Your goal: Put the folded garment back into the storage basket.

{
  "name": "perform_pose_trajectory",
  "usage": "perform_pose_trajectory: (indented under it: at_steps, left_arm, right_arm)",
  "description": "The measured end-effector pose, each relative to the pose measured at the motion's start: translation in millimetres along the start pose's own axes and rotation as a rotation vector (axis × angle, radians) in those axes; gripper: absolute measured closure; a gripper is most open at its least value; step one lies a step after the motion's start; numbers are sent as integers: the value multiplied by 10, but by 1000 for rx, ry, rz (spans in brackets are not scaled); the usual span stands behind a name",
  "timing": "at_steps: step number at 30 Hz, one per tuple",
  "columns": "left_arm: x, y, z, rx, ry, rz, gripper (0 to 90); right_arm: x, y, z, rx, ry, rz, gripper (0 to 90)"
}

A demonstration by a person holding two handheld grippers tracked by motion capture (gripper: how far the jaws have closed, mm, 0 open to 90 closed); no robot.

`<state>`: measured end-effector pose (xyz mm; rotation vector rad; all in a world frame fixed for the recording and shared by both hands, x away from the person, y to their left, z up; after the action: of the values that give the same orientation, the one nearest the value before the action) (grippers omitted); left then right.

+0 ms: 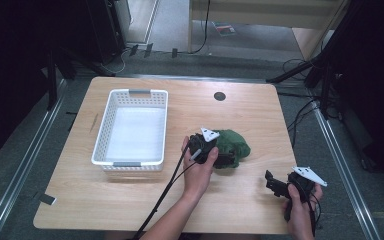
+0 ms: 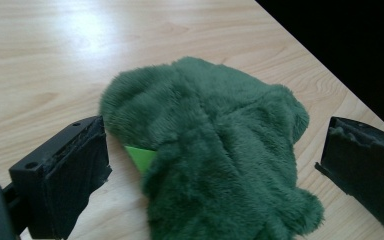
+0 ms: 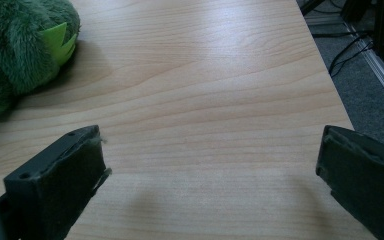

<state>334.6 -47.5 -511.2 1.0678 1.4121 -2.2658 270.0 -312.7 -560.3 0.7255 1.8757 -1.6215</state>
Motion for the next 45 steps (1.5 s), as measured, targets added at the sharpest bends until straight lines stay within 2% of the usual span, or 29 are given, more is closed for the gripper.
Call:
perform_pose_trajectory:
  at_steps: [8, 10, 11, 14, 19, 28, 31, 37, 40, 45]
  left_arm:
    - [37, 223, 67, -31, -6, -61, 0]
    - [35, 267, 105, -62, 7, -78, 0]
    - [35, 267, 105, -62, 7, -78, 0]
    - [31, 349, 176, -110, 28, -132, 0]
    - [27, 418, 174, -148, 39, -146, 0]
    - [72, 511, 169, -162, 37, -160, 0]
    - [117, 563, 200, -190, 48, -191, 0]
    - [143, 597, 204, -184, 48, -206, 4]
    - [162, 601, 220, -179, 93, -208, 77]
    - [156, 573, 206, -165, 88, -195, 153]
  right_arm:
    - [-1, 2, 0, -1, 1, -1, 0]
    - [-1, 2, 0, -1, 2, -2, 0]
    - [-1, 2, 0, -1, 2, -2, 0]
    - [-1, 3, 1, -3, 2, -3, 0]
    - [-1, 1, 1, -2, 2, -2, 0]
    - [-1, 2, -1, -3, 1, -2, 0]
    - [-1, 1, 1, -2, -2, -2, 0]
    - [-1, 1, 1, -2, -7, 0, 0]
    - [-2, 3, 2, -3, -3, -2, 0]
    - [-1, 3, 2, -2, -5, -2, 0]
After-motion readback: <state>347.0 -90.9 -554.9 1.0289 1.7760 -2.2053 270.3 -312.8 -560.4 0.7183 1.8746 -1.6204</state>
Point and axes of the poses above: each handheld gripper's, and its own axes: y roughly forward along the jaws, x roughly out of its underside, z roughly to its right, the point moved 2 cm from there along y, roughly forward along the jaws, and after that the axes turned 8 degrees about -z, right-handed, at the moved point
